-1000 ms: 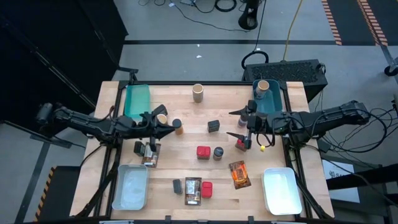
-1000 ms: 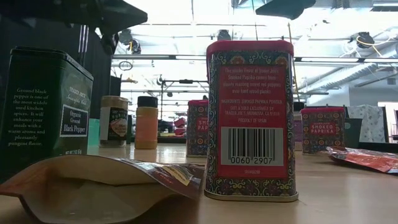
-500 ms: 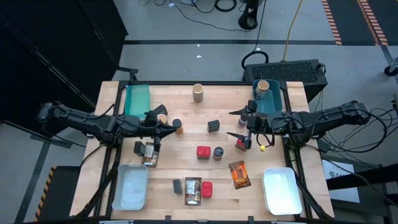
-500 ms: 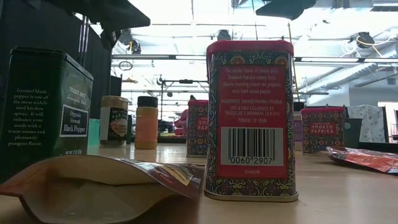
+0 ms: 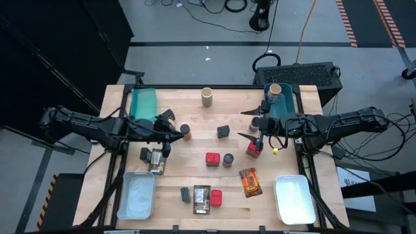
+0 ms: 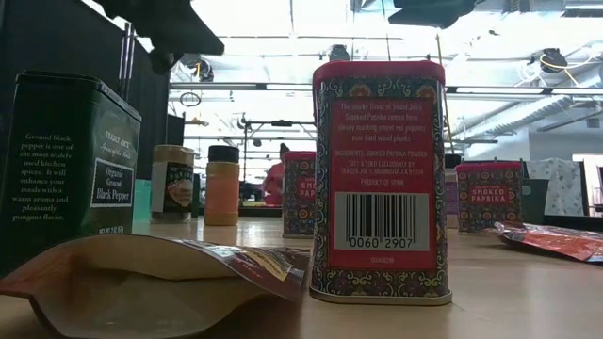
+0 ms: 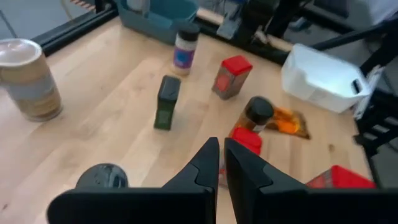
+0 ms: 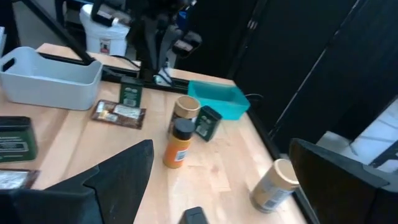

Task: Sort spices by type
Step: Put the top left orange seasoning bottle into the gray bin

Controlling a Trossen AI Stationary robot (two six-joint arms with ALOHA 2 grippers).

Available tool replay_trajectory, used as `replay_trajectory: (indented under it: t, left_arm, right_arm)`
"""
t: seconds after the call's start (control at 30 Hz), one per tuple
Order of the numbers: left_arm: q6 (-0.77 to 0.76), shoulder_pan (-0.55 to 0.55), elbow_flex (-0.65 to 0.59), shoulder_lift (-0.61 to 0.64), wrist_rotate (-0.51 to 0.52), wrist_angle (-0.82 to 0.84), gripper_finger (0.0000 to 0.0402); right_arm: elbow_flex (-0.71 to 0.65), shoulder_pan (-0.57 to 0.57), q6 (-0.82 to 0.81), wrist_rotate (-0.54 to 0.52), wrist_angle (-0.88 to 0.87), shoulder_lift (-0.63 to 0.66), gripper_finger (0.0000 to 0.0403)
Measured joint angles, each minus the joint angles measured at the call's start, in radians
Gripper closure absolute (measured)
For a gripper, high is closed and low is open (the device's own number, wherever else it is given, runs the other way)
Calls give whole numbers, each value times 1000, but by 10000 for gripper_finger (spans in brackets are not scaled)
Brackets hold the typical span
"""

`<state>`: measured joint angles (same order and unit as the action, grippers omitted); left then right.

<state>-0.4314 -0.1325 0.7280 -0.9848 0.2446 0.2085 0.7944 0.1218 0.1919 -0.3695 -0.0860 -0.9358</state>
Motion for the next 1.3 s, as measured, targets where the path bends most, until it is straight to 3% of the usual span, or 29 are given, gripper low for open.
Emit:
replay_trajectory:
  t: [0.3, 0.7, 1.13, 1.3]
  left_arm:
    - [106, 45, 65, -86, -87, 39, 398]
    - [116, 100, 101, -95, -85, 121, 364]
    - [212, 126, 100, -105, -77, 145, 243]
    - [210, 127, 100, -111, -24, 142, 206]
  right_arm:
    - [0, -47, 93, -2, 2, 65, 41]
    - [0, -49, 131, 0, -16, 70, 41]
    - [0, -49, 127, 0, -16, 70, 41]
    - [0, -49, 126, 0, -16, 70, 41]
